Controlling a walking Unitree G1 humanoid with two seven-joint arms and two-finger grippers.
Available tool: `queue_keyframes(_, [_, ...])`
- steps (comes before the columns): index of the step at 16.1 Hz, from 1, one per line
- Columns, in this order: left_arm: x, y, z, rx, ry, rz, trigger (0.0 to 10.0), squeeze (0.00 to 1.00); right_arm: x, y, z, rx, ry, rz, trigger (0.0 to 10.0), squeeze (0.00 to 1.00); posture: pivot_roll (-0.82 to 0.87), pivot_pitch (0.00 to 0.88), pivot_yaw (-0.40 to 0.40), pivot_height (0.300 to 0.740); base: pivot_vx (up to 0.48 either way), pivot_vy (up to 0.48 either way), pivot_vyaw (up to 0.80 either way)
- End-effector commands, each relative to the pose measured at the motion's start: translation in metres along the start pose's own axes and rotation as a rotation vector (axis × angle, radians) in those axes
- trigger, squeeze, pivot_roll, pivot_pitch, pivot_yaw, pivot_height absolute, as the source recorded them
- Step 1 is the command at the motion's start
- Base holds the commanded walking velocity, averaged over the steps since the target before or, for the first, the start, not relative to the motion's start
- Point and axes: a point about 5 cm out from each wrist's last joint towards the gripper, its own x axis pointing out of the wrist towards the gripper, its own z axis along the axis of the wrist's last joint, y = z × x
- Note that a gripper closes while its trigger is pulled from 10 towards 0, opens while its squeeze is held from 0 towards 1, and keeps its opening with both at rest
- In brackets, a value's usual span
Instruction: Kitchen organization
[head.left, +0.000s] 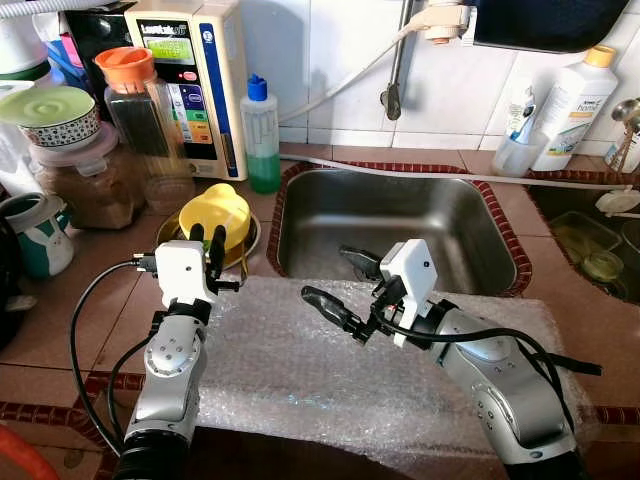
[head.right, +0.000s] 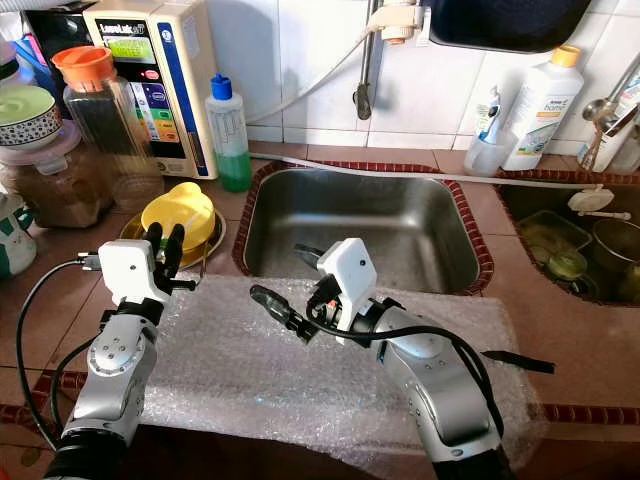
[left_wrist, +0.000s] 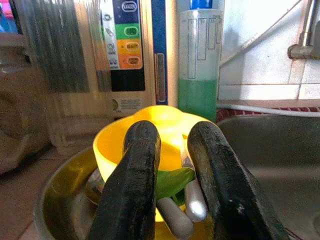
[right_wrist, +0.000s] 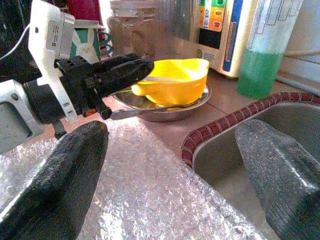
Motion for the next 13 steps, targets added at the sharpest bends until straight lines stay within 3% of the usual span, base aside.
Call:
queue_keyframes(1, [0.003,0.0,0.007,0.014,-0.023,0.008,0.2,0.0,0.0,-0.001,0.008,-0.011,-0.023,-0.006,10.0,0.0,-0.03,0.0,0.016,0.74,0.0,0.0,0.0])
queue_keyframes(7, [0.01,-0.008,0.04,0.068,-0.16,-0.001,0.7,0.0,0.001,-0.004,0.01,-0.006,-0.039,-0.024,10.0,0.0,-0.03,0.0,0.01,0.74,0.0,0.0,0.0])
queue_keyframes(9, [0.011,-0.014,0.049,0.092,-0.202,-0.032,1.4,0.0,0.002,-0.009,0.013,0.015,-0.062,-0.066,10.0,0.0,-0.03,0.0,0.009,0.74,0.0,0.0,0.0])
queue_keyframes(13, [0.013,-0.019,0.052,0.05,-0.202,-0.067,1.2,0.0,0.002,-0.023,0.018,0.067,-0.107,-0.171,10.0,0.0,-0.03,0.0,0.012,0.74,0.0,0.0,0.0])
